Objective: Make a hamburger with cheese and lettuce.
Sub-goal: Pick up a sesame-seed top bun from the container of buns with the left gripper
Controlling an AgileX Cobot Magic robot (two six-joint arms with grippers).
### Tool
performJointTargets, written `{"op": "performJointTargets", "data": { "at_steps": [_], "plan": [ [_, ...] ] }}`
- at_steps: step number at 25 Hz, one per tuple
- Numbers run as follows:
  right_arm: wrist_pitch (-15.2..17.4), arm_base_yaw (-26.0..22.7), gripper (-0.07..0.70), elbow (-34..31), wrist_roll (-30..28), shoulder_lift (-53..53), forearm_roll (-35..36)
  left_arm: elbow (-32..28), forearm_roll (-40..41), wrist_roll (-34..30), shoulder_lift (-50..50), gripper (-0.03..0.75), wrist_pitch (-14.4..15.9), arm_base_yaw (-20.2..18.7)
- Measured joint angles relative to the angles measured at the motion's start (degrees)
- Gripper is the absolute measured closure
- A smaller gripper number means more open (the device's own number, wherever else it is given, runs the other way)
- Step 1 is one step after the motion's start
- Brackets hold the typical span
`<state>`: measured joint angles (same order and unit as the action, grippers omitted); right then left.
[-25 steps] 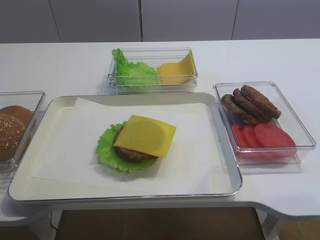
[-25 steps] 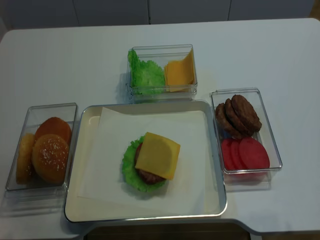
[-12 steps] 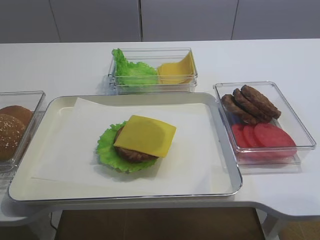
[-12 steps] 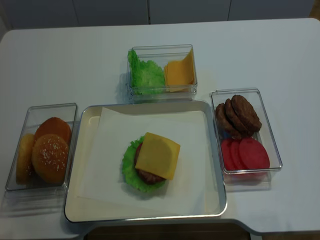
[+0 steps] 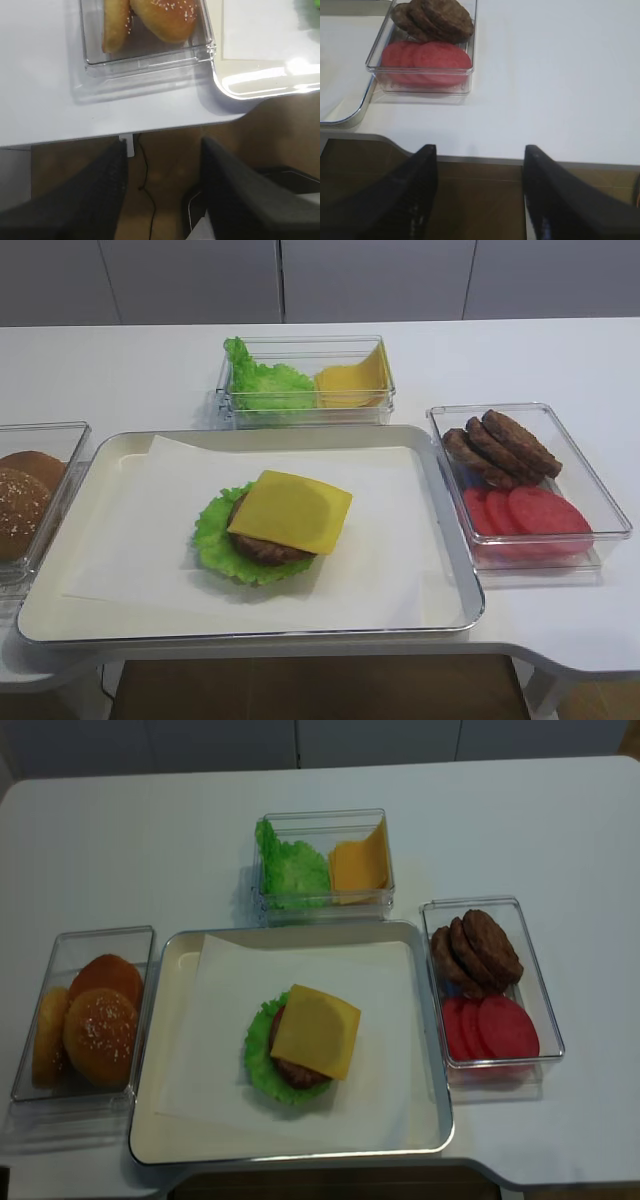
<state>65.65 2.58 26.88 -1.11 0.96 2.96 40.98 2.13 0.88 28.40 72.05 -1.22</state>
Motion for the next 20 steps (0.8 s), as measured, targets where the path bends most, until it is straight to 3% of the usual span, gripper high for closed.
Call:
{"op": "performJointTargets", "data": {
  "at_steps": [13,20],
  "plan": [
    [0.1,0.0,0.200,0.0,0.0,0.0,0.0,16.7,0.0,0.6,28.3,0.363,-0.3,0.0],
    [0.1,0.0,0.200,0.0,0.0,0.0,0.0,19.2,3.6,0.8,38.1,0.363,-0.7,0.2]
  ]
}}
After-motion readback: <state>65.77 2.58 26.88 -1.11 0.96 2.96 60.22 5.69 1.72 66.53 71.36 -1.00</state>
